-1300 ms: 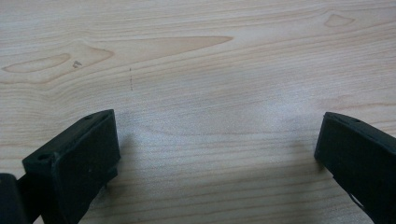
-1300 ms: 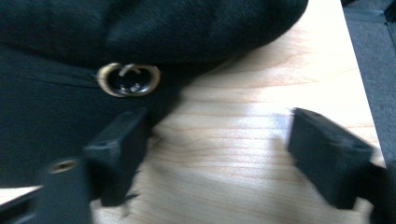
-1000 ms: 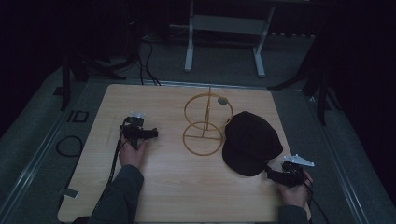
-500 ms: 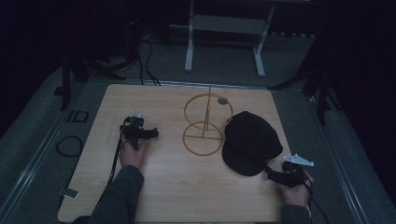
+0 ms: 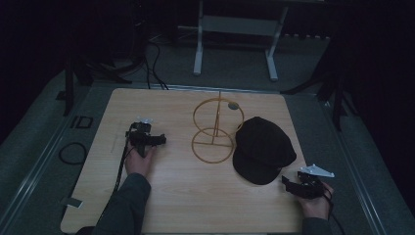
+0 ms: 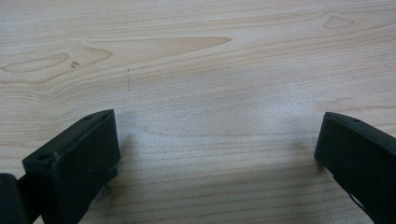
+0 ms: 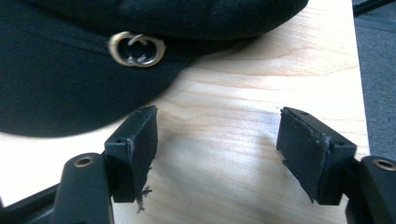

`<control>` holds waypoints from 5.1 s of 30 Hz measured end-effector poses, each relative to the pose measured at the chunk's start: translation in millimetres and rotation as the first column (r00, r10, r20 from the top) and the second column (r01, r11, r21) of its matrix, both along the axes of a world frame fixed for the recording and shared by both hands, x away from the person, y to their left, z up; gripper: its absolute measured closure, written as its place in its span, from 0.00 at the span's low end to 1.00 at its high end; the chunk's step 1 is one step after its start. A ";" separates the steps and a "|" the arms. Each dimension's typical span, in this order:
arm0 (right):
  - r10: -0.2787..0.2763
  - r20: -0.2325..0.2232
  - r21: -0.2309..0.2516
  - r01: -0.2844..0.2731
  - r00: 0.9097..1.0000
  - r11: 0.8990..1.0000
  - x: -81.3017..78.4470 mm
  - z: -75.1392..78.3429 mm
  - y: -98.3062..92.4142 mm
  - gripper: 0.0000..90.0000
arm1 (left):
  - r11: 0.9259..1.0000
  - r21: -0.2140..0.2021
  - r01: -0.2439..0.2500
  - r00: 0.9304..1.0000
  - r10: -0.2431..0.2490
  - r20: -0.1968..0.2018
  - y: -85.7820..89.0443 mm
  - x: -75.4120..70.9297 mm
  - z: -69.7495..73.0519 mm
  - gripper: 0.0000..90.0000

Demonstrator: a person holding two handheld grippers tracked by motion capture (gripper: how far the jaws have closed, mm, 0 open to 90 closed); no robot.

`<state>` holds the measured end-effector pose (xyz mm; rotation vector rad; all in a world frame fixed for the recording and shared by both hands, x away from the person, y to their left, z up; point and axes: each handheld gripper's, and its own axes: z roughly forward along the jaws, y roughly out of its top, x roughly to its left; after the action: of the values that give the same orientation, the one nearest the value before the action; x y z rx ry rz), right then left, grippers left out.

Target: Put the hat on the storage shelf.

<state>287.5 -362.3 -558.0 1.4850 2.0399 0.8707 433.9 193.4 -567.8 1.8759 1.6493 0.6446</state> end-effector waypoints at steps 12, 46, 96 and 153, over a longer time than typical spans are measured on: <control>0.059 0.066 -0.053 -0.056 0.996 0.997 -6.2 29.8 4.8 0.39 | 1.000 0.000 0.000 1.000 0.000 0.000 -0.2 0.1 0.0 0.00; 0.284 0.003 -0.128 -0.282 0.959 0.951 18.6 82.5 32.5 0.53 | 1.000 -0.001 -0.001 1.000 0.001 0.002 -0.8 0.6 -0.1 0.00; 0.493 -0.113 -0.265 -0.504 0.863 0.822 49.0 104.5 111.7 0.41 | 1.000 0.000 0.001 1.000 -0.001 0.000 -1.0 0.8 0.0 0.00; 0.477 -0.577 -0.045 -0.609 0.663 0.792 123.9 72.7 129.2 0.84 | 1.000 -0.001 -0.001 1.000 0.001 0.001 -1.3 1.0 0.0 0.00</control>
<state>411.4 -233.1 -485.3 1.0469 2.9974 0.3784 434.9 192.1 -567.8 1.8740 1.6492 0.6445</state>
